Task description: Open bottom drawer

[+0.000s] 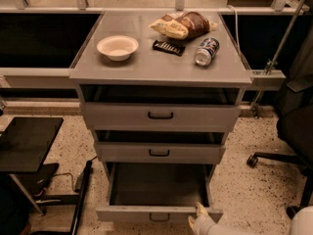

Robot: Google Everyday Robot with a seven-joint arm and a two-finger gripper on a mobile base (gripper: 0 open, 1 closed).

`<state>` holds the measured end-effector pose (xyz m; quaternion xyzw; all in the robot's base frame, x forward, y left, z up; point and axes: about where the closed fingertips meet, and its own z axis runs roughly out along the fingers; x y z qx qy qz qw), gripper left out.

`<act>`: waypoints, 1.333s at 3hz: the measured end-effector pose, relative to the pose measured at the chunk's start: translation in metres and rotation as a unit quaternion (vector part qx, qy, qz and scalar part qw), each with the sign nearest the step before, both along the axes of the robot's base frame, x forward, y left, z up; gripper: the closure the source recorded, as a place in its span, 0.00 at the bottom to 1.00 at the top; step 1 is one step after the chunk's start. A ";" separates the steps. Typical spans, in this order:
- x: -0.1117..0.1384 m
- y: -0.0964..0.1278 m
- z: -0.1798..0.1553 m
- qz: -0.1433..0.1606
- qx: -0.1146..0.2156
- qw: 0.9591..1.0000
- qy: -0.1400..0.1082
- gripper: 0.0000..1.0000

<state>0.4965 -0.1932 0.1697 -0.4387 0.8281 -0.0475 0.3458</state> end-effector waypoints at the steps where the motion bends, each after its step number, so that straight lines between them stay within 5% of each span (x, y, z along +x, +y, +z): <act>1: 0.000 0.000 0.000 0.000 0.000 1.000 0.000 0.34; 2: 0.000 0.000 0.000 0.000 0.000 1.000 0.000 0.11; 3: 0.000 0.000 0.000 0.000 0.000 1.000 0.000 0.00; 4: 0.000 0.000 0.000 0.000 0.000 1.000 0.000 0.00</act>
Offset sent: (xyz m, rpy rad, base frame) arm 0.0000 0.0000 0.0000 0.0000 0.0000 0.0000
